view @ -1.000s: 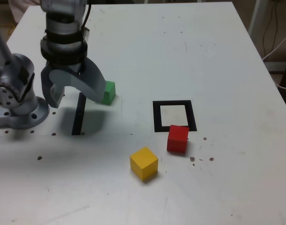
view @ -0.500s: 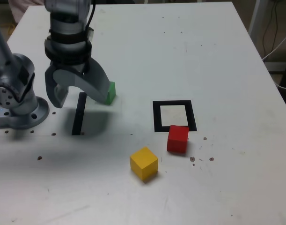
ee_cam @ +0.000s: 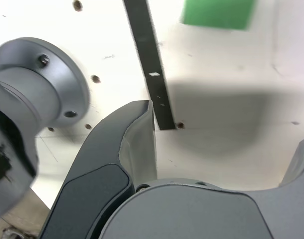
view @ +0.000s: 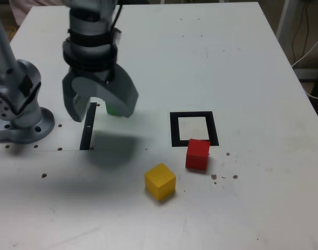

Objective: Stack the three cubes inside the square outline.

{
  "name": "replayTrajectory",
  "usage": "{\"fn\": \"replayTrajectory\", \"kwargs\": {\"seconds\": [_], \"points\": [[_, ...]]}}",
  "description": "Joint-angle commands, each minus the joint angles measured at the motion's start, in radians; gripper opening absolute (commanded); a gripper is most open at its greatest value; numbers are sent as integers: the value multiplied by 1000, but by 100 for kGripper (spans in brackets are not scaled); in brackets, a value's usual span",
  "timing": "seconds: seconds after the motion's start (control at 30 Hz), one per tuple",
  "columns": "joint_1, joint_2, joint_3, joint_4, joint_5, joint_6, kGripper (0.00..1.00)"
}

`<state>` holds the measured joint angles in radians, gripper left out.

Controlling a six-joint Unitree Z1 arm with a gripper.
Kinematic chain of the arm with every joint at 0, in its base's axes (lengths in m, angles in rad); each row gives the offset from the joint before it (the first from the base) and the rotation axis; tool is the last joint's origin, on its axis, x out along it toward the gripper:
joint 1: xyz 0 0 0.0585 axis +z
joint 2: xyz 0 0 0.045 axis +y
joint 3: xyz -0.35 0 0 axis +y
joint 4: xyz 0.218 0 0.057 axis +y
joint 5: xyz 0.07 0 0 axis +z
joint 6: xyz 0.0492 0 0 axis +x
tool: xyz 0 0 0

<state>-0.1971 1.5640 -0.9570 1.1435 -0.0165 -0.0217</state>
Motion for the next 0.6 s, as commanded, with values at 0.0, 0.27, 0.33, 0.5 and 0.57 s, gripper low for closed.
{"fn": "replayTrajectory", "kwargs": {"seconds": [0.0,0.27,0.33,0.5,0.57], "points": [[-17,19,-27,17,-2,-11,99],[-72,91,-128,42,-3,-33,99],[-84,108,-154,51,-3,-36,99],[-114,146,-216,75,-2,-51,99],[-127,160,-244,86,-1,-57,99]]}}
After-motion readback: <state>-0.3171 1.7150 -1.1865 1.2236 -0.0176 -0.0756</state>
